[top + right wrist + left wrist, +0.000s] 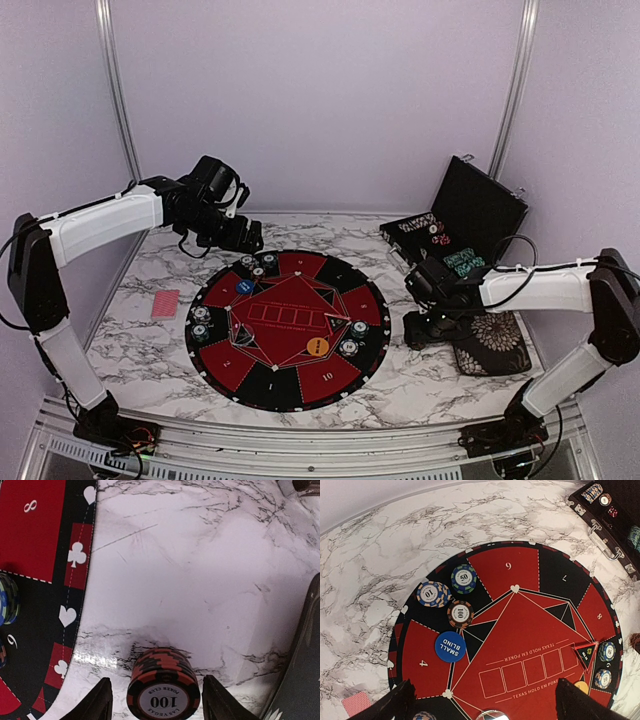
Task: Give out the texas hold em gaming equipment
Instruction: Adjust the poker chips pile at the center of the board.
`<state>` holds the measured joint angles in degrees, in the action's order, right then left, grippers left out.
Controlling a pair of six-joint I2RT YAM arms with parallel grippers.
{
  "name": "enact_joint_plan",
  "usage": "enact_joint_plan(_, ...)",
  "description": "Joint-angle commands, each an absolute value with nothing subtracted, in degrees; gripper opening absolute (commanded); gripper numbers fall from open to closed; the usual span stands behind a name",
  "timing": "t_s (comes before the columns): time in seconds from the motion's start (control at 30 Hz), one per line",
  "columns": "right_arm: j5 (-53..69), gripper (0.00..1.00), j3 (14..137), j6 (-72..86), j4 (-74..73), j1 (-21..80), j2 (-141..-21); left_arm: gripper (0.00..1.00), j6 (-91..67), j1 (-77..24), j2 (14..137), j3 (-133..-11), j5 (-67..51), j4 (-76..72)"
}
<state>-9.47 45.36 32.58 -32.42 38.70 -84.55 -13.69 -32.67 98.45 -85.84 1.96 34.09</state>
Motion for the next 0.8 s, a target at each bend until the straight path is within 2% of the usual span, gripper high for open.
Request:
enact_joint_plan(0.0, -9.5, 0.59, 45.4, 33.2, -31.1, 38.1, -85.5, 0.99, -13.6, -32.7, 98.0, -85.4, 1.6, 33.2)
enact_joint_plan(0.77, -11.1, 0.45, 47.2, 33.1, -33.5, 38.1, -85.6, 0.99, -13.4, -32.7, 99.2, -85.6, 0.4, 33.2)
